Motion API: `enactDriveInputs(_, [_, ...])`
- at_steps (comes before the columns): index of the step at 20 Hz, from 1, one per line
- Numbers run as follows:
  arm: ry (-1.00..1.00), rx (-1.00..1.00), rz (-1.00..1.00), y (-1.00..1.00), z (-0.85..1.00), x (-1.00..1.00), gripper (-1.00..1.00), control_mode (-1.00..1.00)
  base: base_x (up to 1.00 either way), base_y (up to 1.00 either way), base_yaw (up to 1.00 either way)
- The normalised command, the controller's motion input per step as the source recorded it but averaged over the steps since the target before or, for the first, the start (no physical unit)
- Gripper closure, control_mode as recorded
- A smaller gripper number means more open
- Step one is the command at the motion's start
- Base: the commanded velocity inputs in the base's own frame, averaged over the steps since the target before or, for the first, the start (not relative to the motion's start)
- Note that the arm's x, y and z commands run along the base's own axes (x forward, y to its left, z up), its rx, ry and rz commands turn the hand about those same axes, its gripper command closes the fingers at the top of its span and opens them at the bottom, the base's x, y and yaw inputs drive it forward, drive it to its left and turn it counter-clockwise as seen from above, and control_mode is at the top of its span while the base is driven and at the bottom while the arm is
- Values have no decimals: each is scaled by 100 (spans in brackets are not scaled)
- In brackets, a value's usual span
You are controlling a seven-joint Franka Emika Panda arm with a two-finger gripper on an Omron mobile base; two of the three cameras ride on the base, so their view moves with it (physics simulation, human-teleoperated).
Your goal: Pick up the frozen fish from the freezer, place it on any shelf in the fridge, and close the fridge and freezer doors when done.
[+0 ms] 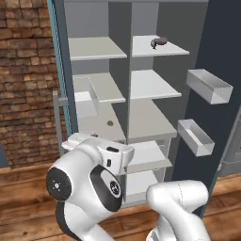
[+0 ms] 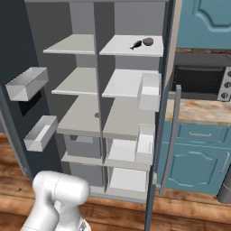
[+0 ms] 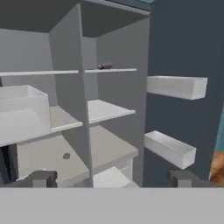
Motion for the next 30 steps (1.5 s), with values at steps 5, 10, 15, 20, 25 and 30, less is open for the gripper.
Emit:
enactDriveInputs(5, [-5,0,-21,76,-5,58,-100,-100,0,0,0])
enactDriveInputs(10, [0,0,-20,57,-5,34,-100,-100,0,0,0])
enactDriveInputs(15, [0,0,-19,89,-11,16,-100,-100,0,0,0])
enactDriveInputs(20, [0,0,-17,63,-8,43,-100,-100,0,0,0])
enactDriveInputs(25, [0,0,-10,25,-28,38,-100,-100,0,0,0])
enactDriveInputs(30, [0,0,-7,5,-31,35,-100,-100,0,0,0])
